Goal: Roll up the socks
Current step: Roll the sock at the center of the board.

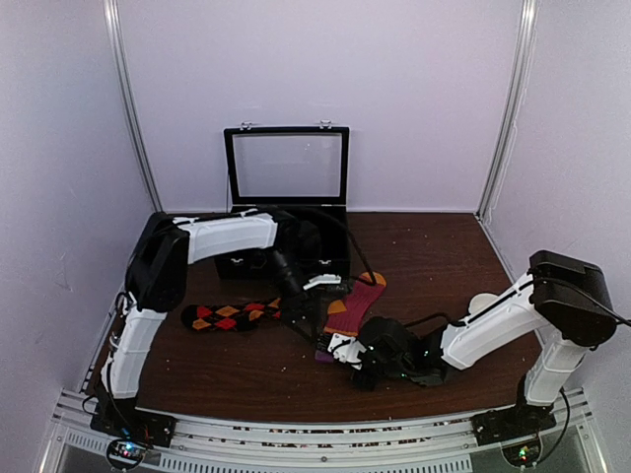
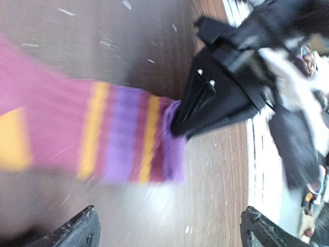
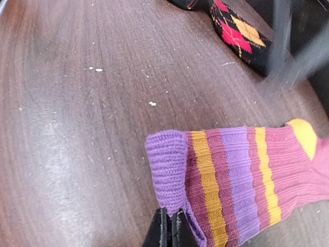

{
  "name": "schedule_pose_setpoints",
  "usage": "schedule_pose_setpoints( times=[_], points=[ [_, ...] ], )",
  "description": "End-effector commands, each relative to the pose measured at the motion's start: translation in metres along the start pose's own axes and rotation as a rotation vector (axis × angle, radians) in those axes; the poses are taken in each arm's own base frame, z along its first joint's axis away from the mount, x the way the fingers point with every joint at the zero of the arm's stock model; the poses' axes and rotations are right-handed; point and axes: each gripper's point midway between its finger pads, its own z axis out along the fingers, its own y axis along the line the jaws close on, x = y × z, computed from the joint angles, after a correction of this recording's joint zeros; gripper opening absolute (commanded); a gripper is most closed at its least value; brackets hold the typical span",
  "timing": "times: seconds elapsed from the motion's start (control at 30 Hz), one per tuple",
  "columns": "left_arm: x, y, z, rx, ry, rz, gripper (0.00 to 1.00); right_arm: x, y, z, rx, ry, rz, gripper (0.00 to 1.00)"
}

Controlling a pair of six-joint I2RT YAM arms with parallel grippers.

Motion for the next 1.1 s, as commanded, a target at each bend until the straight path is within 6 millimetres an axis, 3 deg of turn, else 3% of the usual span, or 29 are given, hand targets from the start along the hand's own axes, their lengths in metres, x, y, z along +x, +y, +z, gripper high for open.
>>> schedule_pose_setpoints(
  times=[0.0, 0.17, 0.4, 0.53, 0.7, 0.87, 1.07],
  points=[
    [-0.022, -0.011, -0.054, -0.125, -0.149, 0.109, 0.98, 0.043, 0.021, -0.01, -0.136, 0.144, 0.152, 0.0],
    [-0.007, -0.016, -0.058, -0.21, -0.138, 0.174, 0.97, 0.043, 0.019, -0.016, -0.275, 0.159, 0.434, 0.0],
    [0.0, -0.025, -0.054, -0.276, -0.133, 0.267, 0.81, 0.055, 0.013, -0.011, -0.401, 0.208, 0.72, 0.0],
    [-0.001, -0.034, -0.032, -0.298, -0.037, 0.375, 0.74, 0.067, 0.015, -0.005, -0.461, 0.28, 0.824, 0.0],
    [-0.018, -0.038, -0.007, -0.303, -0.003, 0.458, 0.65, 0.085, 0.018, -0.001, -0.465, 0.381, 0.864, 0.0],
    [-0.031, -0.043, 0.018, -0.315, 0.033, 0.538, 0.58, 0.089, 0.019, 0.0, -0.501, 0.428, 0.934, 0.0],
    [-0.018, -0.025, 0.034, -0.366, 0.098, 0.569, 0.55, 0.09, 0.015, 0.001, -0.536, 0.442, 1.025, 0.0]
  ],
)
